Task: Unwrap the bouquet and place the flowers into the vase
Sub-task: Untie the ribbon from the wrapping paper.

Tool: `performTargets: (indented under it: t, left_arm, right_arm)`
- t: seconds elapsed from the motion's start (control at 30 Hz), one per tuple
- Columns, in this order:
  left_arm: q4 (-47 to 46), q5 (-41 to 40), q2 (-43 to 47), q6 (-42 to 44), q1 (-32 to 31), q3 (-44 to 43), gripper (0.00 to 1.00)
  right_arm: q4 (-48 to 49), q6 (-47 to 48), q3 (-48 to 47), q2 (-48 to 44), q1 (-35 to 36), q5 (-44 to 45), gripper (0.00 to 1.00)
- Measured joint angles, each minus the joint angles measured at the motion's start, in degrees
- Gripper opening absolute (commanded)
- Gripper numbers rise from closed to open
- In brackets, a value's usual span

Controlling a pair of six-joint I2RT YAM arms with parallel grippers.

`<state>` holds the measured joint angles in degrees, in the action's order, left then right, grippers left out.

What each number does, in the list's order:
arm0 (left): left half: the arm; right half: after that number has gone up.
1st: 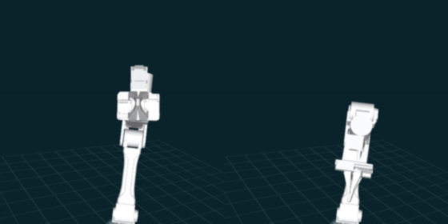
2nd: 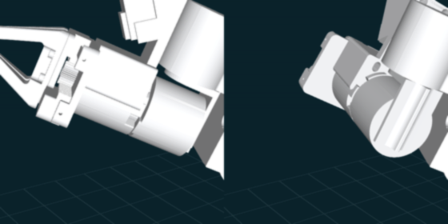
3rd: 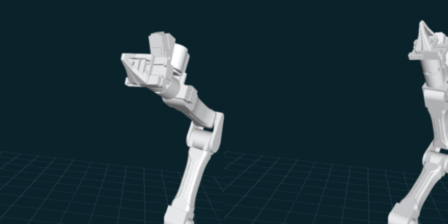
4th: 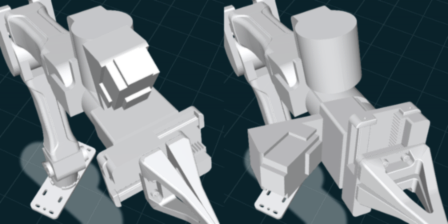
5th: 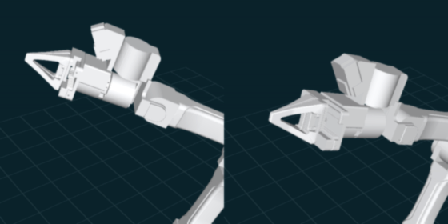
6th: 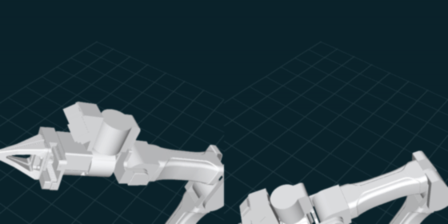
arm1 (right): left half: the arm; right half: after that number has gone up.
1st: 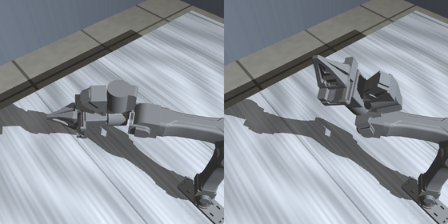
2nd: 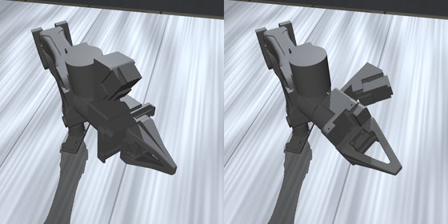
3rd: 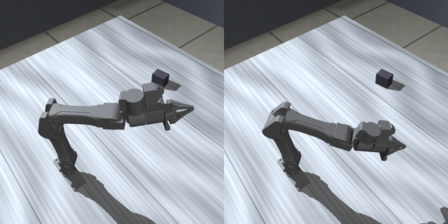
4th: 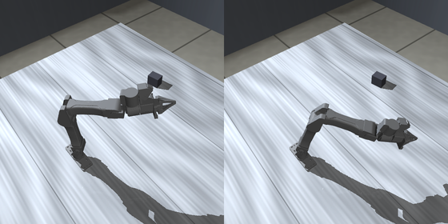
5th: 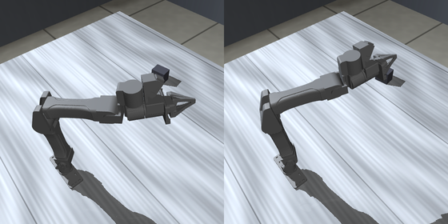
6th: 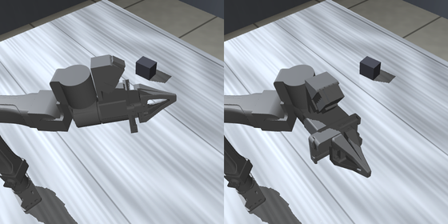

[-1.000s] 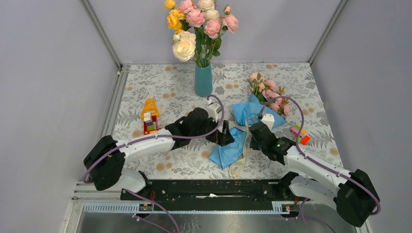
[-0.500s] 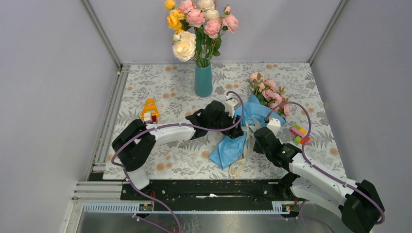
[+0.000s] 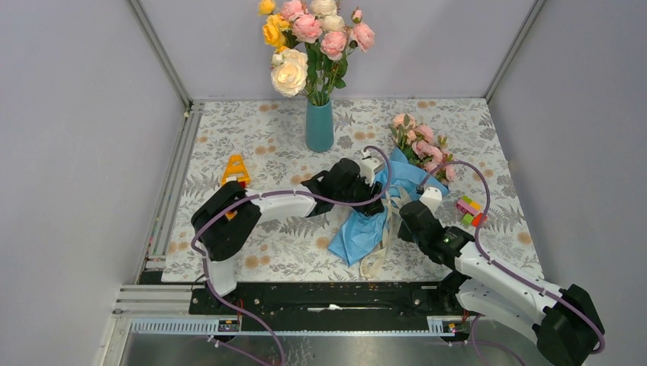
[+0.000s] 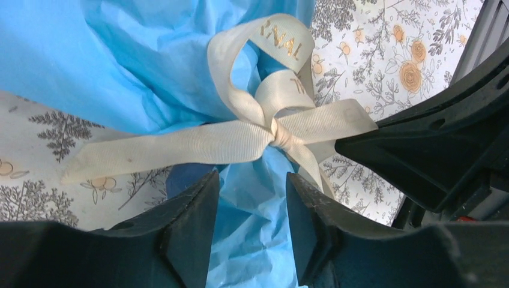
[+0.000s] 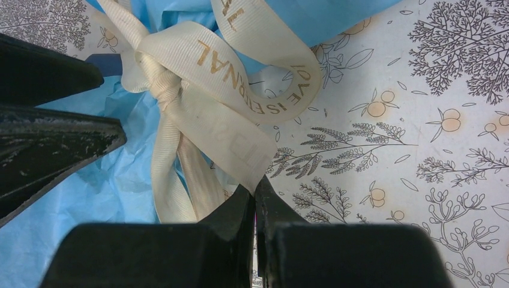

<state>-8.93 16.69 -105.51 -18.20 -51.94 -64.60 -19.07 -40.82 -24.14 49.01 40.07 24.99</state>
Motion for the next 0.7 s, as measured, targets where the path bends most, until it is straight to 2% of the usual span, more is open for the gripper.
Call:
performTargets:
  t: [0.27, 0.37, 0.7]
  left_arm:
    - [-0.28, 0.00, -1.77, 2.21, 0.00, -1.81, 0.47]
    - [-0.26, 0.04, -2.43, 2.58, 0.00, -2.14, 0.33]
    - [-0.20, 0.44, -4.63, 3.30, 0.00, -5.31, 0.34]
  right_arm:
    - [0.00, -0.07, 0.07, -0.72, 0.00, 0.00, 0.00]
    - [0.00, -0.09, 0.22, -0.76, 0.00, 0.00, 0.00]
    - [0.00, -0.22, 0.46, -0.79, 0.00, -0.02, 0.00]
